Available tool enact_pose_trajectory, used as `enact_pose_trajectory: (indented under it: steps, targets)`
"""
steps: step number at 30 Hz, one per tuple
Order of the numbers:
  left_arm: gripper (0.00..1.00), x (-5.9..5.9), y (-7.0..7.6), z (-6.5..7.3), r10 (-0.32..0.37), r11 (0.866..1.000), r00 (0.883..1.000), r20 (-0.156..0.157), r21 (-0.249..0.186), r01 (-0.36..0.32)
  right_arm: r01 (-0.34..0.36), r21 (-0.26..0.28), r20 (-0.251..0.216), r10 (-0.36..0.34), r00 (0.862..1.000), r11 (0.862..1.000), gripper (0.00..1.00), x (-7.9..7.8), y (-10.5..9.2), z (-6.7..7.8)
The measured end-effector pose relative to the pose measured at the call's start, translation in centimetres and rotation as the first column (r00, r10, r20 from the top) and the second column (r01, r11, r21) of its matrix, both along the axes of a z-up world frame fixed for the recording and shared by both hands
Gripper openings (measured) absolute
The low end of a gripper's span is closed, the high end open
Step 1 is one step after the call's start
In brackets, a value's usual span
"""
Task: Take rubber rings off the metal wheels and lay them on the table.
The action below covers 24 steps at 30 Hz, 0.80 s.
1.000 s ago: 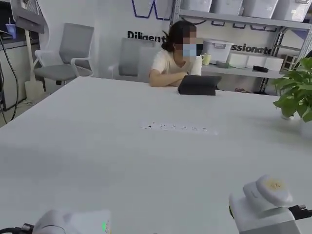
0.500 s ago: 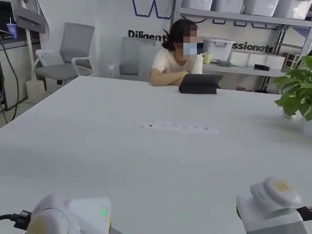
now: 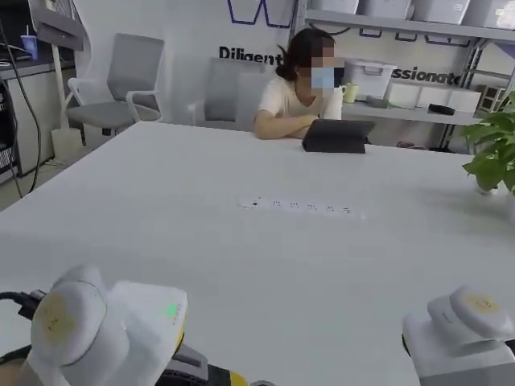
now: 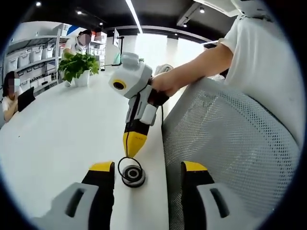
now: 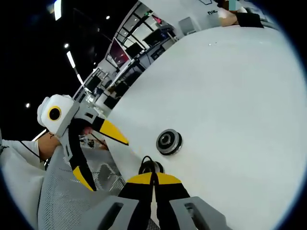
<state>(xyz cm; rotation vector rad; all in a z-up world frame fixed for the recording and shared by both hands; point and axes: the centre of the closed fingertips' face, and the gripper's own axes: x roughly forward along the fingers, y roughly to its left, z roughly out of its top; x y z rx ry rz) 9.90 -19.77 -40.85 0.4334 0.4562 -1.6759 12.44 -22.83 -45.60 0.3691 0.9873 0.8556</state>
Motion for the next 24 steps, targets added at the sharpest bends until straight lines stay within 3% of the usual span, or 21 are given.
enact_pose_trajectory:
  steps: [3, 15, 18, 24]
  targets:
    - [0.57, 0.4, 0.4, 0.9, 0.006, 1.000, 1.000, 0.026, 0.003, -0.007, 0.002, 0.002, 0.005, -0.002, 1.000, 1.000, 0.00, 0.1, 0.0, 0.1]
    - [0.71, 1.6, 2.6, 3.7, 0.073, 0.997, 0.996, 0.057, -0.027, -0.071, 0.014, 0.004, 0.026, -0.014, 1.000, 1.000, 0.00, 0.4, -0.5, 0.6]
    - [0.74, 2.3, 3.7, 4.0, 0.116, 0.993, 0.990, 0.081, -0.025, -0.114, 0.017, 0.009, 0.030, -0.017, 0.999, 1.000, 0.00, 0.4, -0.6, 0.8]
    - [0.82, 3.3, 5.7, 4.7, 0.217, 0.976, 0.973, 0.078, -0.048, -0.214, 0.015, 0.007, 0.038, -0.015, 0.999, 1.000, 0.00, 0.5, -0.7, 0.9]
